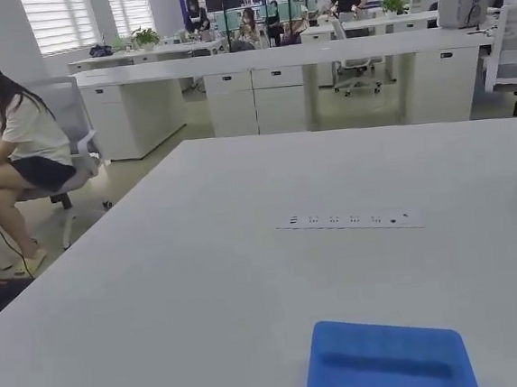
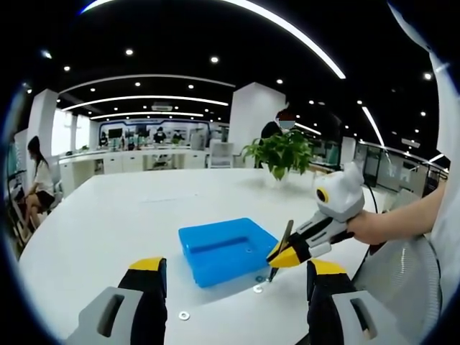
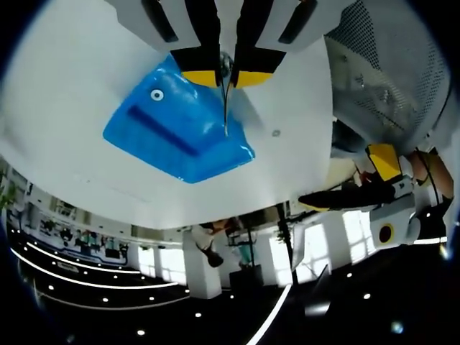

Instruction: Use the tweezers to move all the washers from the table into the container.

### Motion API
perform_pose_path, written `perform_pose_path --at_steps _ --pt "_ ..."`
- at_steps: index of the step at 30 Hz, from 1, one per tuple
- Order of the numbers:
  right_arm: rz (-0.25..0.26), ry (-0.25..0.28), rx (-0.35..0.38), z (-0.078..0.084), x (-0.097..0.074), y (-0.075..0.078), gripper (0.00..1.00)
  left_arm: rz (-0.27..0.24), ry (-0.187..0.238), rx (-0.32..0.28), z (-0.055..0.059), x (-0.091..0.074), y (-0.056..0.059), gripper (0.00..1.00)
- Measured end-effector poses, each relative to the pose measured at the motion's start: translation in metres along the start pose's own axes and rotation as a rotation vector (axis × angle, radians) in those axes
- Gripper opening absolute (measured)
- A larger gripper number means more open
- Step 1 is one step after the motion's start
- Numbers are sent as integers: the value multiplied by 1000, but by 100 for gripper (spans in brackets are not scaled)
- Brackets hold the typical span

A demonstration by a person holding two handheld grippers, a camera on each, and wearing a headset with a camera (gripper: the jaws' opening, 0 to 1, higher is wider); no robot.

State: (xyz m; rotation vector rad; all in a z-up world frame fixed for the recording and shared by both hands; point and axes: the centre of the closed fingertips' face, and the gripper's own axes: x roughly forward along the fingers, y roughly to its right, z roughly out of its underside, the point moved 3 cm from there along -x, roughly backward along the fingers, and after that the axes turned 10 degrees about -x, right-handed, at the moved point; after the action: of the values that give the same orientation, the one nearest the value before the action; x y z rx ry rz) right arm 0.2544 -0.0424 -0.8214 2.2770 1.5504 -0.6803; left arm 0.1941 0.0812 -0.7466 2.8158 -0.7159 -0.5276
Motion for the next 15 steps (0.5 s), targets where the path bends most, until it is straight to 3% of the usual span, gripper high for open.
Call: perform_pose_path --at_steps 3,15 --pt "-8 47 77 -2 -4 0 3 -2 3 0 0 0 0 81" --pt "-46 130 193 -18 -17 0 3 -21 12 -21 -1 0 -4 81"
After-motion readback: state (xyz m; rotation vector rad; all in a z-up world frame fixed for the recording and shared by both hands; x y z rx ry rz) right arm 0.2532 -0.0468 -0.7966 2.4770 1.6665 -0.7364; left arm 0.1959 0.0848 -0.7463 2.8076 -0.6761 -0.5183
